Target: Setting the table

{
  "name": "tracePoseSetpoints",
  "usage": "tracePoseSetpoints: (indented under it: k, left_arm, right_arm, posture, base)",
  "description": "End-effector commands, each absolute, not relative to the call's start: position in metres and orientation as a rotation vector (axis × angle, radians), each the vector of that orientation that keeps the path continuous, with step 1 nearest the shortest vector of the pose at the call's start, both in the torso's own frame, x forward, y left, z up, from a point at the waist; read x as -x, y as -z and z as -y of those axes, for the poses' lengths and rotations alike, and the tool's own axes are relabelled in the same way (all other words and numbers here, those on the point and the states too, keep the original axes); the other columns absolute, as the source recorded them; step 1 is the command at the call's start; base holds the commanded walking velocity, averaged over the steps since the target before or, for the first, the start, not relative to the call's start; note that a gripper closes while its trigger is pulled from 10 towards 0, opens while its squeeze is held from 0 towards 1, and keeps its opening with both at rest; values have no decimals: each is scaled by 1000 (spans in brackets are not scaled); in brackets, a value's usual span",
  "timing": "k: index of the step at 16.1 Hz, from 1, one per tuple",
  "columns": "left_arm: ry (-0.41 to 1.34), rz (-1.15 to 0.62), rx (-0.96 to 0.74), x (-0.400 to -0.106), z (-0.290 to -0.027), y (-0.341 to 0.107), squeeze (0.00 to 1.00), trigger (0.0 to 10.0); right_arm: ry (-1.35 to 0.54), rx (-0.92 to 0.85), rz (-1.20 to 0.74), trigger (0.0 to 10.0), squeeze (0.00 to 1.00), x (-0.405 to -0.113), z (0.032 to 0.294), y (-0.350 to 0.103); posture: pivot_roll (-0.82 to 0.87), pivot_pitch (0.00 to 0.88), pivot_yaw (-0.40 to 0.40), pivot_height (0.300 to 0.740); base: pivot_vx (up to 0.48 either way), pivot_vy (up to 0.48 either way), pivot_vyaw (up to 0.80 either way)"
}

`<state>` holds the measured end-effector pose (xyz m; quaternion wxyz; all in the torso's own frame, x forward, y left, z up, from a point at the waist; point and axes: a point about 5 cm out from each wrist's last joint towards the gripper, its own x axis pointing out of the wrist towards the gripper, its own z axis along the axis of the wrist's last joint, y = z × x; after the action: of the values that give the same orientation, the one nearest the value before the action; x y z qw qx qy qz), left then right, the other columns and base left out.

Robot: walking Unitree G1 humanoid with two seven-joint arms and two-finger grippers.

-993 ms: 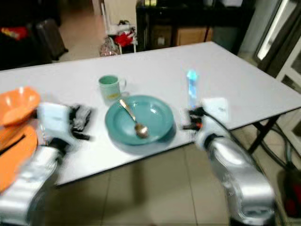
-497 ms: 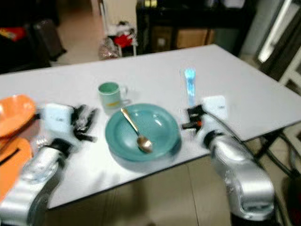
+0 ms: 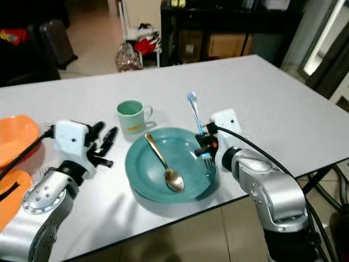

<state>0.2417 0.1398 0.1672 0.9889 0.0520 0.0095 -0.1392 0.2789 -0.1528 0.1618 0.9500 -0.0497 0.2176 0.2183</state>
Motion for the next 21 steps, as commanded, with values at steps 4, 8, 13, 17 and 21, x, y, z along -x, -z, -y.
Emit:
tracePoseSetpoints:
  k: [4,8,13,17,21]
  left_arm:
    - [373,-41,-140,-242,-144,-167,0,10000]
    - [548,-83,-176,-240,-139,-163,0,10000]
    - [732,-141,-167,-224,-130,-159,0,10000]
    - [787,-182,-191,-217,-129,-155,0,10000]
    - [803,-198,-199,-217,-129,-155,0,10000]
  right_arm:
    - [-497,129,-523,10000,0,-289,148,-160]
    - [-551,140,-659,10000,0,-302,148,-144]
    - [-557,124,-731,10000,0,-313,139,-135]
    - [-586,110,-758,10000,0,-312,132,-132]
    - [-599,95,-793,10000,0,-315,126,-125]
  posture:
    - [-141,0,7,740]
    - [-155,0,24,740]
    - [-144,0,12,740]
    - [-133,0,17,740]
    - [-132,0,21,740]
  base:
    - [0,0,0]
    - [0,0,0]
    - [0,0,0]
    - [0,0,0]
    - [0,0,0]
